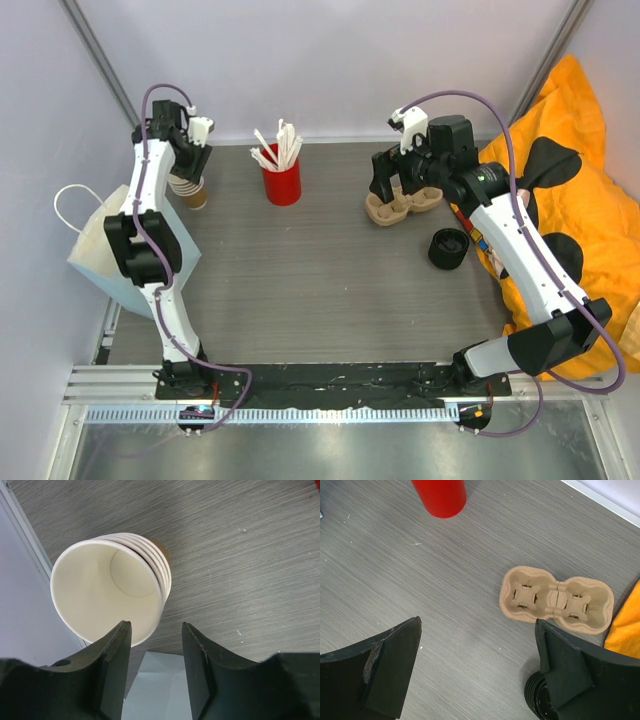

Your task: Pack the takeout coffee

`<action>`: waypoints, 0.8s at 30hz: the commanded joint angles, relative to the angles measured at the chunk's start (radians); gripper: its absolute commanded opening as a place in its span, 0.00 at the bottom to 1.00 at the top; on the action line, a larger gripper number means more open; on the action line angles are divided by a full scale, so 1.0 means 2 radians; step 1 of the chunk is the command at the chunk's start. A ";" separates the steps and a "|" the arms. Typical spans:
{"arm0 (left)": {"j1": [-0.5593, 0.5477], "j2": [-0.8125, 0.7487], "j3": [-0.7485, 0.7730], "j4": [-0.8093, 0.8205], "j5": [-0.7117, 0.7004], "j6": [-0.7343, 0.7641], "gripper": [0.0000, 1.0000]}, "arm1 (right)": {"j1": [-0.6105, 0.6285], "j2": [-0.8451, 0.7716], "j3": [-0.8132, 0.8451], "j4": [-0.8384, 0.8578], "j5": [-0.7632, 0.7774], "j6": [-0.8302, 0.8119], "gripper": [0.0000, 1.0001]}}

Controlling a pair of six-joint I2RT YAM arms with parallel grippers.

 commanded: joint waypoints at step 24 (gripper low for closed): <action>0.014 0.002 0.004 0.020 0.020 0.008 0.23 | 0.000 -0.014 0.000 0.024 -0.009 0.011 0.99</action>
